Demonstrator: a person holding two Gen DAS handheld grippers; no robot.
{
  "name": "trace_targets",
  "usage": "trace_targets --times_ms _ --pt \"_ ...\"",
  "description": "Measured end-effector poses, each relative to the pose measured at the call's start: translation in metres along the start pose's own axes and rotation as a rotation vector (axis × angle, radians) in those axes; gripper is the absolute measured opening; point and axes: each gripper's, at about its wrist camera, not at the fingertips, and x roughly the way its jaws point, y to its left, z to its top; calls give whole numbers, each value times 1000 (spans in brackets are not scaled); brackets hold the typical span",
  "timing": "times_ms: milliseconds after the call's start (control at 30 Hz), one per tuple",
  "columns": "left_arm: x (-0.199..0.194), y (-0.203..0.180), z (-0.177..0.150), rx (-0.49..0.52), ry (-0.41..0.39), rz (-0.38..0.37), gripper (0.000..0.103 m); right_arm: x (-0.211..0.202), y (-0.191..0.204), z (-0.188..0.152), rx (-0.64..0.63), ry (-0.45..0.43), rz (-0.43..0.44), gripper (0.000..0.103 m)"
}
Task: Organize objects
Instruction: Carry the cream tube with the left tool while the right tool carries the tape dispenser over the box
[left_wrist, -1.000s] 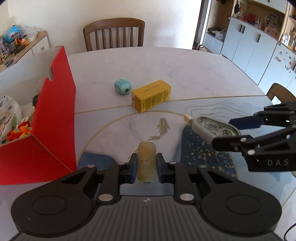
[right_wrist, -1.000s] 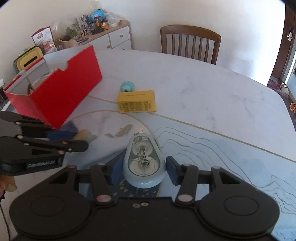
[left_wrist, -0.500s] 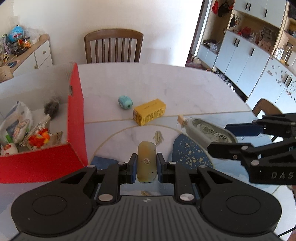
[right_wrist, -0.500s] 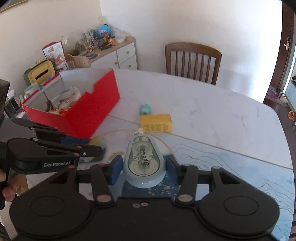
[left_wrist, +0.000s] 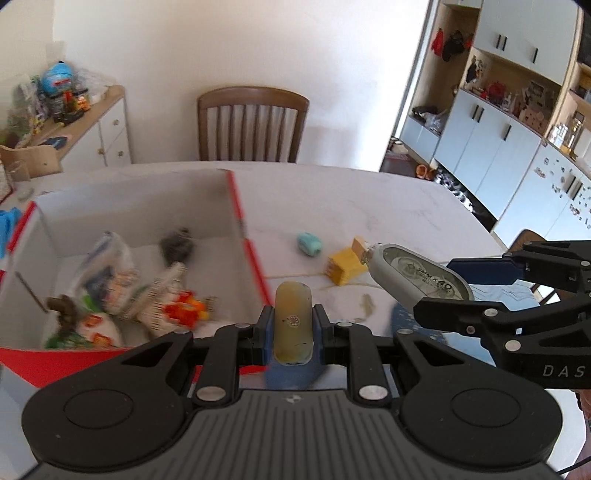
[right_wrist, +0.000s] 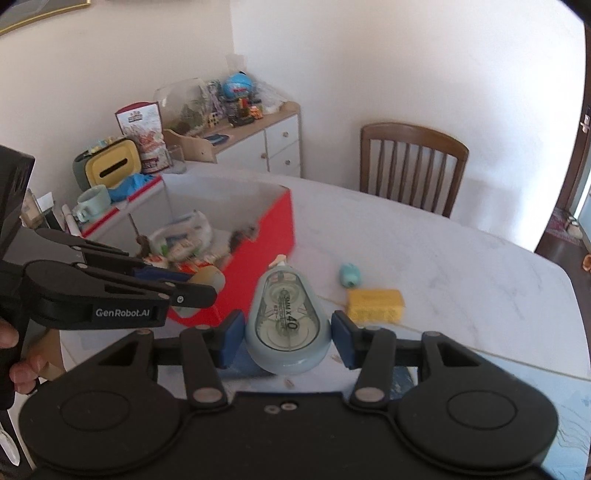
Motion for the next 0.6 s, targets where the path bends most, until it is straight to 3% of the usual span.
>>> trace_targets --times_ms 300,600 --pt "-16 68 15 -17 -30 54 20 28 44 34 -32 -20 21 50" --pt "-2 128 26 -44 -27 138 20 84 71 61 -38 21 40 50"
